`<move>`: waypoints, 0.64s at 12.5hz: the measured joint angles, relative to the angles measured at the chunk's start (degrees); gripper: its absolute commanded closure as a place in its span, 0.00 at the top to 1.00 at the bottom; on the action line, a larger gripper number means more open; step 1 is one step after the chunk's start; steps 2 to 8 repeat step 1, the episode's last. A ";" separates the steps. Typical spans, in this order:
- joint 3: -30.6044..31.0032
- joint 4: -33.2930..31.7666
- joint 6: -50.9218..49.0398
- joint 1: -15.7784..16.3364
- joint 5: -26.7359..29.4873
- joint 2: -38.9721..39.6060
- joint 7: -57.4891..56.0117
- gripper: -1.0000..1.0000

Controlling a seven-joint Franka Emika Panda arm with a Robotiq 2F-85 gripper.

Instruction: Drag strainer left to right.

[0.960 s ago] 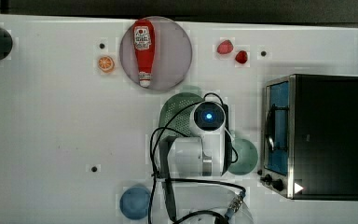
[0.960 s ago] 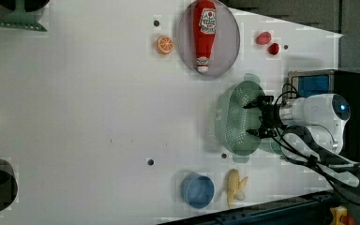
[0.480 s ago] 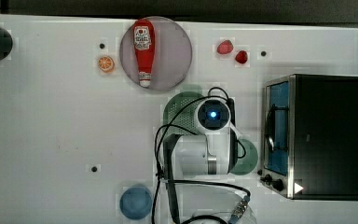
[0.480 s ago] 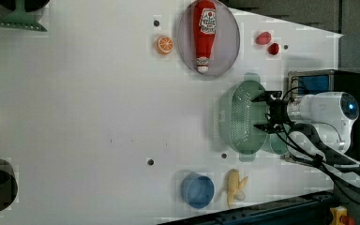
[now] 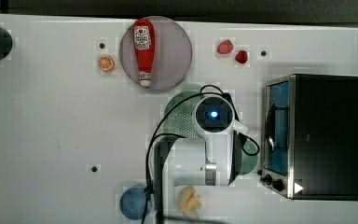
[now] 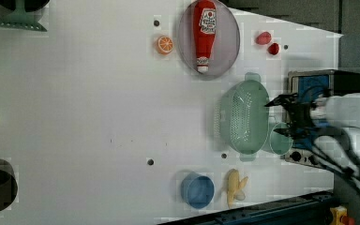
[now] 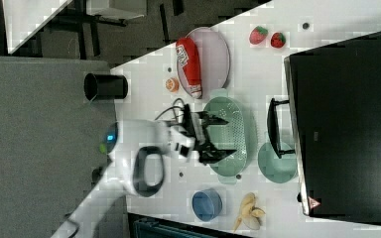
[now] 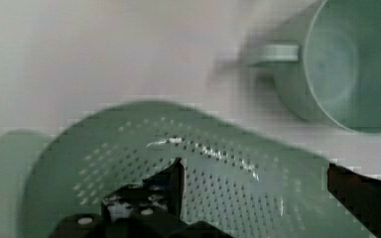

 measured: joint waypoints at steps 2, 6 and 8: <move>0.64 1.23 -4.53 0.21 3.02 -3.66 -1.94 1.00; 0.64 1.23 -4.53 0.21 3.02 -3.66 -1.94 1.00; 0.64 1.23 -4.53 0.21 3.02 -3.66 -1.94 1.00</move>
